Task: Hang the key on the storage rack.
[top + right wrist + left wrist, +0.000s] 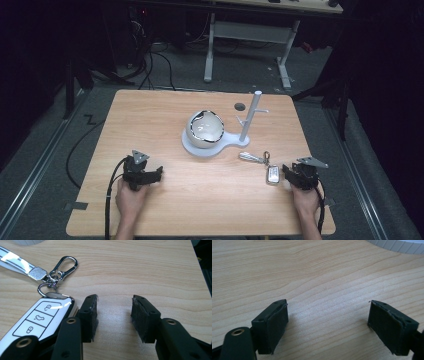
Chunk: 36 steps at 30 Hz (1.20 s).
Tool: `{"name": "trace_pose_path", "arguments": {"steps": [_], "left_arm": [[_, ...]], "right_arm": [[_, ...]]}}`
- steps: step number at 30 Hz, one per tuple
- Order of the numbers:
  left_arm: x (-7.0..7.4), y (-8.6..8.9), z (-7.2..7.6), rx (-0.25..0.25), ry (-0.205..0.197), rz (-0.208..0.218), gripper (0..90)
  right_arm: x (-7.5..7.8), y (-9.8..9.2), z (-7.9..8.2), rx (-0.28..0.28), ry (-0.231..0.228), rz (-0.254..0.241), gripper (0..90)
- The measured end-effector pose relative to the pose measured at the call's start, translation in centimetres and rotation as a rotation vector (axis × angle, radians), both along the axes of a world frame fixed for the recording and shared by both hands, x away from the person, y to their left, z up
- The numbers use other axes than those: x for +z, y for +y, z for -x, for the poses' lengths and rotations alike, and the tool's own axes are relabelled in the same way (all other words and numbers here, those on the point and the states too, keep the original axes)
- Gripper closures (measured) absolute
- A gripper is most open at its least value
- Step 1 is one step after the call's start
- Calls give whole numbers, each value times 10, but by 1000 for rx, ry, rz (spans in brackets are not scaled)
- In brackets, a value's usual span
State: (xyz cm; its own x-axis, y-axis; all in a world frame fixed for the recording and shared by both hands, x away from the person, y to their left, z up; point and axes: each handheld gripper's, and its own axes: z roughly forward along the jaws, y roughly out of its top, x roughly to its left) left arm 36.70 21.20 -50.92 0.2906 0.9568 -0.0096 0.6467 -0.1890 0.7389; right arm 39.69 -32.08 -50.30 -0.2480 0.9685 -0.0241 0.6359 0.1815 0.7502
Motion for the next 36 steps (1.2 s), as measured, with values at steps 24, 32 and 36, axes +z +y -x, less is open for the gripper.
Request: {"name": "trace_pose_path", "arguments": {"steps": [24,32,36], "left_arm": [[0,0,0,0,0,0,169],[0,0,0,0,0,0,169],[0,0,0,0,0,-1,169]], "right_arm": [[13,22,9,124,-28,-108,570],[18,40,2,178,-39,-61,608],[17,49,-5,212,-13,-21,646]]}}
